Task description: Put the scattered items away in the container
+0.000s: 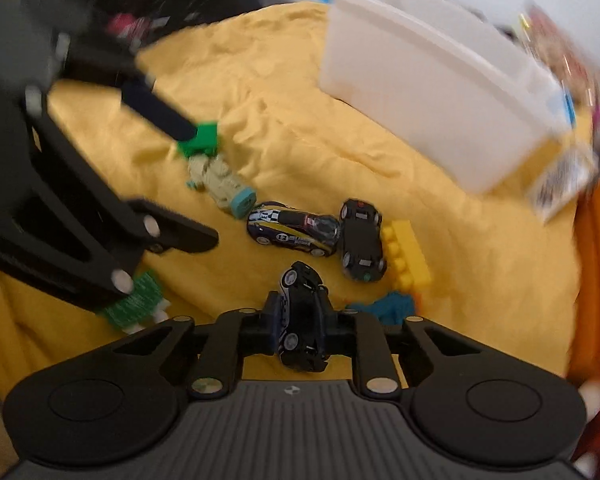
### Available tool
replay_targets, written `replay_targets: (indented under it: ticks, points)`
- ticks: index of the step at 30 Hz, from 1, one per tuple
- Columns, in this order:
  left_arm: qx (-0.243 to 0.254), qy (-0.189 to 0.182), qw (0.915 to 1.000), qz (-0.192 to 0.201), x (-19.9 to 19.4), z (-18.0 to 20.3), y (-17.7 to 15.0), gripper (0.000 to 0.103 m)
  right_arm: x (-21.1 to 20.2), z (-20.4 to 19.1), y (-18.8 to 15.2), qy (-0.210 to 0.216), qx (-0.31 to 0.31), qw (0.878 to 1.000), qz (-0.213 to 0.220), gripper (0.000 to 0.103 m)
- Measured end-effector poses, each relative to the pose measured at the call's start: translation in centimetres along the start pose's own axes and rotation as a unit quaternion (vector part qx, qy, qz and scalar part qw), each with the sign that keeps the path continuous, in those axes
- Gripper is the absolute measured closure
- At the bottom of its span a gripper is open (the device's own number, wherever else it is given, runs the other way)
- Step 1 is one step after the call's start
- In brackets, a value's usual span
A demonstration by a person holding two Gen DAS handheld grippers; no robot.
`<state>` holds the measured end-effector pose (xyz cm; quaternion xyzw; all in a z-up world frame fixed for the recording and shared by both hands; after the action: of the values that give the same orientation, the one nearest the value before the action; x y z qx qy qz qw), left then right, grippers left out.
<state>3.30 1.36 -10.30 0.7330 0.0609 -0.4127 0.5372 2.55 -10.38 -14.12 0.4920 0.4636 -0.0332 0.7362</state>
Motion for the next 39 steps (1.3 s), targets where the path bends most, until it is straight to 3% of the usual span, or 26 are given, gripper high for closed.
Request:
replay_targets:
  ticks: [3, 7, 10, 12, 13, 16, 19, 22, 24, 25, 29, 32, 35, 37, 39]
  points:
    - [-0.003, -0.003, 0.9999, -0.013, 0.3, -0.1, -0.6, 0.03, -1.1, 1.1, -0.3, 0.04, 0.117, 0.992, 0.0, 0.084]
    - [0.009, -0.007, 0.9998, -0.017, 0.4, 0.1, -1.1, 0.03, -1.2, 1.8, -1.2, 0.107, 0.257, 0.96, 0.006, 0.084]
    - [0.017, -0.004, 0.9997, -0.014, 0.4, 0.1, -0.6, 0.03, 0.2, 3.0, -2.7, 0.114, 0.329, 0.937, -0.013, 0.083]
    - [0.018, -0.005, 0.9998, -0.008, 0.3, 0.0, -0.2, 0.03, -0.1, 3.9, -3.2, 0.107, 0.352, 0.93, 0.003, 0.081]
    - [0.019, -0.007, 0.9998, -0.006, 0.3, 0.1, -0.1, 0.03, -0.6, 4.2, -3.2, 0.091, 0.345, 0.934, 0.012, 0.077]
    - [0.026, -0.009, 0.9996, -0.004, 0.7, 0.3, 0.4, 0.03, -1.6, 4.9, -3.1, 0.041, 0.297, 0.954, 0.015, 0.077]
    - [0.032, -0.015, 0.9994, 0.0, 1.2, 0.9, 1.1, 0.03, -2.0, 5.3, -1.9, 0.033, 0.276, 0.96, 0.037, 0.077]
    - [0.046, -0.024, 0.9987, 0.004, 1.7, 1.7, 1.5, 0.03, -1.9, 4.8, 1.1, -0.01, 0.164, 0.983, 0.076, 0.077]
    - [0.059, -0.04, 0.9975, 0.004, 2.5, 2.4, 1.4, 0.033, -0.1, 3.9, 2.1, -0.025, 0.085, 0.993, 0.072, 0.077]
    - [0.068, -0.047, 0.9966, -0.002, 3.1, 2.6, 1.3, 0.039, 0.8, 3.4, 2.4, -0.027, 0.048, 0.996, 0.066, 0.077]
    - [0.086, -0.042, 0.9952, -0.019, 5.4, 2.7, 1.3, 0.042, 3.4, 2.1, 1.7, -0.029, -0.048, 0.998, 0.036, 0.079]
    - [0.083, -0.038, 0.9953, -0.033, 6.7, 2.3, 1.2, 0.047, 4.4, 2.4, 1.2, -0.046, -0.076, 0.996, 0.031, 0.08]
    - [0.071, -0.053, 0.9954, -0.038, 7.1, 2.2, 1.2, 0.047, 4.7, 3.0, 1.2, -0.055, -0.059, 0.996, 0.041, 0.08]
    - [0.075, -0.061, 0.9944, -0.041, 7.5, 2.4, 1.3, 0.058, 4.3, 3.4, 1.5, -0.053, -0.028, 0.997, 0.043, 0.089]
    - [0.078, -0.073, 0.9935, -0.04, 8.0, 2.6, 1.5, 0.067, 3.6, 4.1, 1.6, -0.051, 0.018, 0.998, 0.043, 0.089]
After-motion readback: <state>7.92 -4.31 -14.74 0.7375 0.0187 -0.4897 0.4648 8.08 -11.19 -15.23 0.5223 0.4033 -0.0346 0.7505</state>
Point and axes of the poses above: each gripper's, at about its wrist camera, not at the fingertips, and x roughly the way its jaws point, z to its right, y to its top, the point moved 7 cm from there along x, roughly the way its jaws point, and after that the axes turned 11 degrees about z, right-handed, at the moved point
